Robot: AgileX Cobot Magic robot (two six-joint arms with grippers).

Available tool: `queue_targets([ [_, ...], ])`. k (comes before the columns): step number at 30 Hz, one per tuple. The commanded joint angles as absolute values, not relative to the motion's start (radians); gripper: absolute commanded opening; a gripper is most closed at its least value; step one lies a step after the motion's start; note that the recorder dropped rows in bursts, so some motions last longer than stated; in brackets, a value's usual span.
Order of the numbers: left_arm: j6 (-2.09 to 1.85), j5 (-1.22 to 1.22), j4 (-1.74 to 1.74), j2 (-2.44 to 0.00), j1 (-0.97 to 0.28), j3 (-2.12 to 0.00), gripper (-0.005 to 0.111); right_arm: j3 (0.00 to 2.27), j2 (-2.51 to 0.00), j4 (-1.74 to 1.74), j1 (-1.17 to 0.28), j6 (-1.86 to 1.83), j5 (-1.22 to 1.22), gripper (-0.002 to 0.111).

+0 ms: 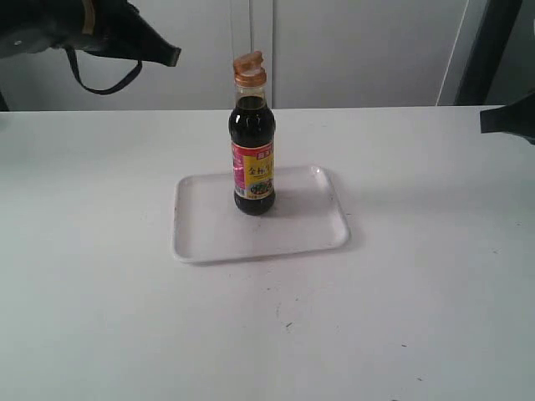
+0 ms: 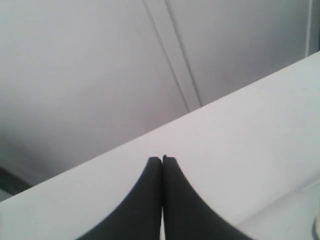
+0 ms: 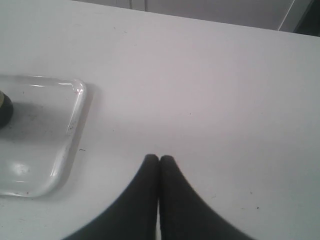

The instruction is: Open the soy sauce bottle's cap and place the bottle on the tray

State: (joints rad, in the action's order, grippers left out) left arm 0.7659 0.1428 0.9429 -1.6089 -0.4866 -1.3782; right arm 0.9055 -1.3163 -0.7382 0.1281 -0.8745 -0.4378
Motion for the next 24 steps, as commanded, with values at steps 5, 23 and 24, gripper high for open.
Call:
queue_targets([
  [5, 0.678, 0.359, 0.943, -1.535, -0.490, -1.341, 0.000, 0.903, -1.319, -0.750, 0.124, -0.886, -0.450, 0.000],
  [23, 0.643, 0.499, 0.901, -1.336, -0.490, -1.134, 0.000, 0.906, -1.273, -0.640, 0.065, -0.929, -0.476, 0.000],
  [24, 0.637, 0.507, 0.894, -1.326, -0.490, -1.129, 0.000, 0.907, -1.267, -0.617, 0.065, -0.929, -0.501, 0.000],
])
